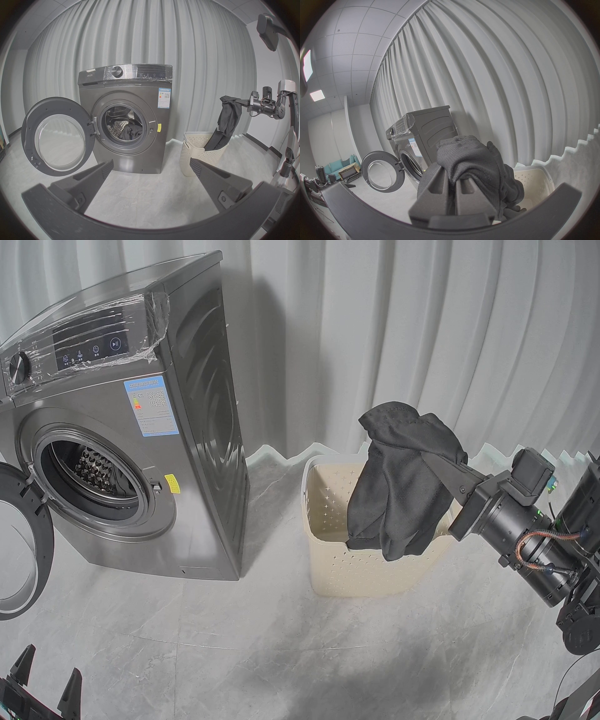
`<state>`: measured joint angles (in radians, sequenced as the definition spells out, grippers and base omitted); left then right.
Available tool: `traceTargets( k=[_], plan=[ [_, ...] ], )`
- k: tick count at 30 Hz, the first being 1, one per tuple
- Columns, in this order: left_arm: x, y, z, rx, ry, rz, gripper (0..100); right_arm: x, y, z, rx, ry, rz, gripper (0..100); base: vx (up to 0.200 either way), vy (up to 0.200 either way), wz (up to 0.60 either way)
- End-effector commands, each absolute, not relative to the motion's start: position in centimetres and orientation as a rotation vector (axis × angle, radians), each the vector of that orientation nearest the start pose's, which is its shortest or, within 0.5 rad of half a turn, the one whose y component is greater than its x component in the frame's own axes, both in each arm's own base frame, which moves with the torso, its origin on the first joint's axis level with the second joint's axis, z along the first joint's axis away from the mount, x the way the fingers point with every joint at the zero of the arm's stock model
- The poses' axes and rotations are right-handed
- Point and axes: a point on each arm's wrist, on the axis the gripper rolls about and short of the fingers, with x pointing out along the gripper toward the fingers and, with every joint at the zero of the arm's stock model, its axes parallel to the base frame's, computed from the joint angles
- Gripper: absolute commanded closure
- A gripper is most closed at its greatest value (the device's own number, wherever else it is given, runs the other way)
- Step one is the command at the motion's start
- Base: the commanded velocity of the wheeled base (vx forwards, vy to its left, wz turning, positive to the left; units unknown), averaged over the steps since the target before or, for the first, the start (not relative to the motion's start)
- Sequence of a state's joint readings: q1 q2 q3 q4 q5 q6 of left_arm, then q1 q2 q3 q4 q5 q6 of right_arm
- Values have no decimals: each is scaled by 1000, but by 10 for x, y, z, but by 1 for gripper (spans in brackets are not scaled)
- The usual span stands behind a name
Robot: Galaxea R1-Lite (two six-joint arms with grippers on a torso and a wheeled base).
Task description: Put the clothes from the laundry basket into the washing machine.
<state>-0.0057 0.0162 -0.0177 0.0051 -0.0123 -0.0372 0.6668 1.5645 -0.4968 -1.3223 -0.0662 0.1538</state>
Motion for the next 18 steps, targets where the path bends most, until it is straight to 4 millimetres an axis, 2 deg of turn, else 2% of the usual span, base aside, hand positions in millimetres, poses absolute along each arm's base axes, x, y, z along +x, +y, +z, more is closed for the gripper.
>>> traceTargets(
  k=[1, 18],
  plan=[
    [-23, 0, 76, -37, 3, -18, 0, 195, 154, 209, 240, -195, 622, 100, 0, 200, 0],
    [-23, 0, 76, -35, 3, -21, 0, 190, 159, 207, 241, -183, 652, 100, 0, 200, 0]
  ],
)
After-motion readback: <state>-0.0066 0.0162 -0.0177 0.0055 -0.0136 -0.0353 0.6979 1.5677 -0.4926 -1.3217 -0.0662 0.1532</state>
